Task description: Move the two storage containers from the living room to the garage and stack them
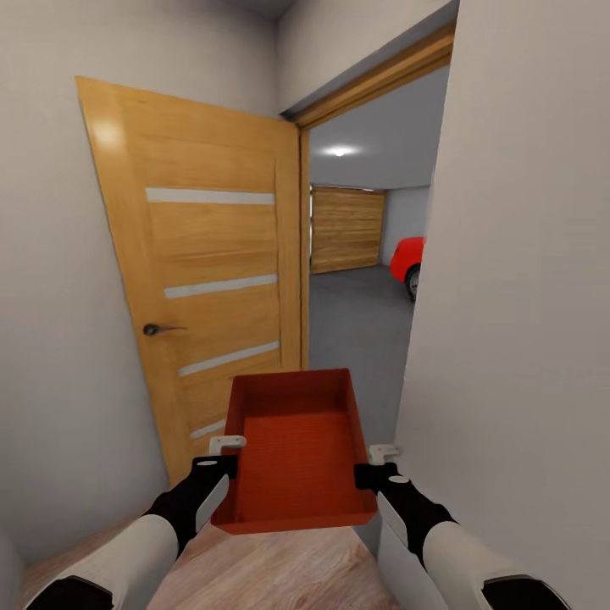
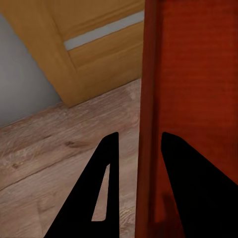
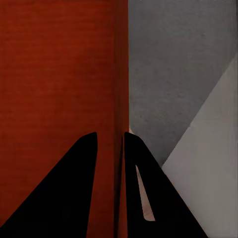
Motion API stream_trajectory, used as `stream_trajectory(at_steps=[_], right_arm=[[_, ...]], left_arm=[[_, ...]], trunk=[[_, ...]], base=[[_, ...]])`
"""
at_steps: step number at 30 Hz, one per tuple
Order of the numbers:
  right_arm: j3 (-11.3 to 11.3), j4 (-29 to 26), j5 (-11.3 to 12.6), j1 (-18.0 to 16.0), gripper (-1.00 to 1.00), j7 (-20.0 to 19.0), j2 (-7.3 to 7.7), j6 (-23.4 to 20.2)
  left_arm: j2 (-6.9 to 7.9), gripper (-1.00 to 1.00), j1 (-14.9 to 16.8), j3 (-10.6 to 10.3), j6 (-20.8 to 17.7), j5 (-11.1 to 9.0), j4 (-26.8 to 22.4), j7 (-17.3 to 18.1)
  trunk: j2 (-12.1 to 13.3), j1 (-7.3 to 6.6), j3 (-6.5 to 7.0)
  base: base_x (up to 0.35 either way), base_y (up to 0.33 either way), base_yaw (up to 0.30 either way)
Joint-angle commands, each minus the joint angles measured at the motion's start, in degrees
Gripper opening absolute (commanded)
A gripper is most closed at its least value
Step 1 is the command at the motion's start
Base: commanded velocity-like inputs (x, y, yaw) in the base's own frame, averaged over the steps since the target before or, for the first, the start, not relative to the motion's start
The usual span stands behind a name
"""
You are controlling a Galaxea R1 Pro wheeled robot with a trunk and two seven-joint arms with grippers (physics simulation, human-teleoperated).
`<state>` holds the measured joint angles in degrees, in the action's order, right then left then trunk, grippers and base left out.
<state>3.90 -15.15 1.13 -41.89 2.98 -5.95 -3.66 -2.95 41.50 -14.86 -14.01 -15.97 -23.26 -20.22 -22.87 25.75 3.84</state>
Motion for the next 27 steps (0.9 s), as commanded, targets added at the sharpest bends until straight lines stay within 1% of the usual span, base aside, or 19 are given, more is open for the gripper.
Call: stream_trajectory(at_steps=[1, 15, 20, 27], right_arm=[[0.9, 0.0, 0.9, 0.0, -1.0, 0.8, 0.07, -0.4], [0.8, 0.0, 0.9, 0.0, -1.0, 0.8, 0.07, -0.3], [0.8, 0.0, 0.9, 0.0, -1.0, 0.8, 0.07, -0.3], [0.9, 0.0, 0.8, 0.0, -1.0, 0.8, 0.07, -0.4]], left_arm=[[0.13, -1.0, 0.1, -0.1, 4.0, 0.2, -0.3, -0.9], [0.13, -1.0, 0.1, -0.1, 4.0, 0.2, -0.3, -0.9], [0.13, -1.0, 0.1, -0.1, 4.0, 0.2, -0.3, -0.9], [0.13, -1.0, 0.1, -0.1, 4.0, 0.2, -0.3, -0.9]], trunk=[[-0.1, 0.04, -0.03], [-0.1, 0.04, -0.03], [-0.1, 0.04, -0.03], [-0.1, 0.04, -0.03]], base=[[0.194, 0.168, -0.056], [0.23, 0.2, -0.005], [0.119, 0.036, 0.0], [0.038, 0.03, 0.0]])
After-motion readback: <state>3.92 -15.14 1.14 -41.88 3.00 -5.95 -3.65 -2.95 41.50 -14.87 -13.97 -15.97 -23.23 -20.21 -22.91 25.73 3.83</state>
